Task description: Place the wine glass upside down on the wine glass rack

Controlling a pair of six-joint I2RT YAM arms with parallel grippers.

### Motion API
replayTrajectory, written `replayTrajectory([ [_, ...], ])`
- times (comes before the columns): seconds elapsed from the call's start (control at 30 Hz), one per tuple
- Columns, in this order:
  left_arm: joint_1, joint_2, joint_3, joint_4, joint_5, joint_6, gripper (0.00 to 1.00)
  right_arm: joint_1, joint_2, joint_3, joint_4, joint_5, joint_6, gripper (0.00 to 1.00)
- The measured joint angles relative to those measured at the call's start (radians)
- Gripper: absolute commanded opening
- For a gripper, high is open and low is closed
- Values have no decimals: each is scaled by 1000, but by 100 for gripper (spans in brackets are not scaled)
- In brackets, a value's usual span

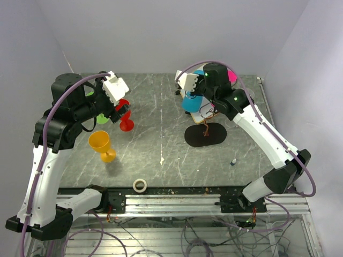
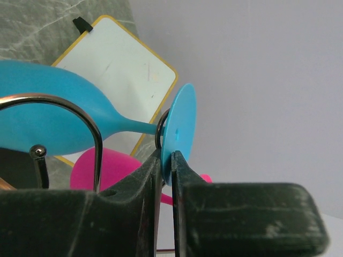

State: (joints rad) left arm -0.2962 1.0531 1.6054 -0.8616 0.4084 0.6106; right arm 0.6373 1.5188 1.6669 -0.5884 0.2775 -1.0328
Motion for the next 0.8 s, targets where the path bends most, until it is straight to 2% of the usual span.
replayTrajectory([
  [0.63, 0, -2, -3, 3, -2, 0, 91, -1, -19, -26, -25, -2, 1, 32],
  [0.8, 7, -12, -30, 10, -11, -3, 91, -6, -30, -26, -30, -5, 5, 43],
])
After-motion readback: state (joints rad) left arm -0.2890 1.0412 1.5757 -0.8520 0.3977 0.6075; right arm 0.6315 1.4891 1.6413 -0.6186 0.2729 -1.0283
